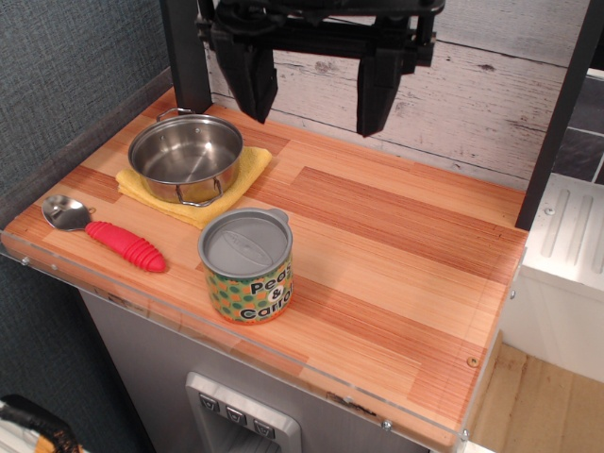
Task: Move red spoon to right edge of table
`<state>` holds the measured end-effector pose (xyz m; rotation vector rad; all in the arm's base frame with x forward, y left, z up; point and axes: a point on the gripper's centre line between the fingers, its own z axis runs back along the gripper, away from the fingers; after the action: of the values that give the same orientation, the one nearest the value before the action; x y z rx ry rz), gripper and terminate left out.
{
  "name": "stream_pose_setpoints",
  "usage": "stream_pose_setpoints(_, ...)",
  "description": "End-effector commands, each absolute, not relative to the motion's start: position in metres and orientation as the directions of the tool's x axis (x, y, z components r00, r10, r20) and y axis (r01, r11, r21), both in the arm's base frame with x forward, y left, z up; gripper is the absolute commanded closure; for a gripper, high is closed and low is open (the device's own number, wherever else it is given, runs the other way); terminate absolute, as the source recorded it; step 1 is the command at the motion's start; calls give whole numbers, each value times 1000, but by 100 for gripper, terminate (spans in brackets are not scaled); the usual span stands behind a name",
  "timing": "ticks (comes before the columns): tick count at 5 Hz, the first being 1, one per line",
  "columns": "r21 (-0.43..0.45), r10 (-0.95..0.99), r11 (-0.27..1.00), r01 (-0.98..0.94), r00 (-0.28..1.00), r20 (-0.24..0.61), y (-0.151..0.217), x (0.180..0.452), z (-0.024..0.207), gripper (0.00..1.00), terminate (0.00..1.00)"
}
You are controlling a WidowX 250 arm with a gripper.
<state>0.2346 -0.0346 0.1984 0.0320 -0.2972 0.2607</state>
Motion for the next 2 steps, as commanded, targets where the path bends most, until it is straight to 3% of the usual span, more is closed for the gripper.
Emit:
stream_pose_setpoints(1,-7,249,966,-259,923,294,-35,235,198,0,0)
stream_pose_setpoints(2,-77,451,890,-449,846,283,-11,238,196,0,0)
